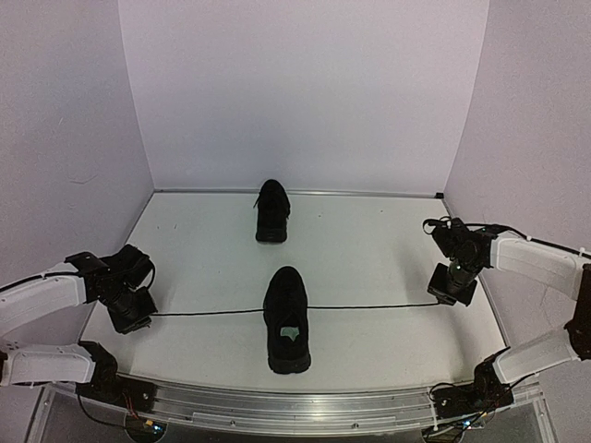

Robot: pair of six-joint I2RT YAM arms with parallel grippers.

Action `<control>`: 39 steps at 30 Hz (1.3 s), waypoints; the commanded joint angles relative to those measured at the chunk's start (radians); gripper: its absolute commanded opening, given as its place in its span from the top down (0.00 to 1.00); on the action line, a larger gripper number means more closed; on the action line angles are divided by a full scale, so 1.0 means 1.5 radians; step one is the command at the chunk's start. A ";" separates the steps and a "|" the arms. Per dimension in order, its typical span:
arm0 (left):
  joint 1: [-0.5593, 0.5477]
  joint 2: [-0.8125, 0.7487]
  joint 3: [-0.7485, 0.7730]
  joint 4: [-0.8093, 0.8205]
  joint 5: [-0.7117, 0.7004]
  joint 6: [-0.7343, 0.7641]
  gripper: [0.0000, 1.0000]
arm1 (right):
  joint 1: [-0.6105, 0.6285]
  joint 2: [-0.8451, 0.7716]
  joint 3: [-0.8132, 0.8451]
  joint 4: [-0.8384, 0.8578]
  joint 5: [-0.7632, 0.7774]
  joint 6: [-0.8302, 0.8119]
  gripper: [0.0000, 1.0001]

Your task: Tie the shoes

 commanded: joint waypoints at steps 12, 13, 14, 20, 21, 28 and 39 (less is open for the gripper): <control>0.002 0.107 0.126 0.132 0.118 0.208 0.26 | -0.002 0.027 0.048 0.113 -0.191 -0.156 0.19; 0.002 0.095 0.134 0.128 0.111 0.217 0.22 | -0.003 0.017 0.054 0.112 -0.195 -0.158 0.09; 0.002 0.083 0.144 0.125 0.103 0.227 0.18 | -0.003 0.007 0.061 0.111 -0.201 -0.163 0.04; 0.002 0.047 0.221 0.137 0.092 0.319 0.00 | -0.003 -0.025 0.134 0.119 -0.256 -0.228 0.02; 0.002 0.058 0.240 0.141 0.098 0.342 0.00 | -0.003 -0.023 0.157 0.120 -0.270 -0.244 0.02; 0.002 0.172 0.436 0.096 0.054 0.508 0.00 | -0.002 -0.025 0.302 0.180 -0.383 -0.378 0.02; 0.002 0.146 0.476 0.200 0.037 0.685 0.00 | 0.032 0.141 0.500 0.276 -0.309 -0.395 0.02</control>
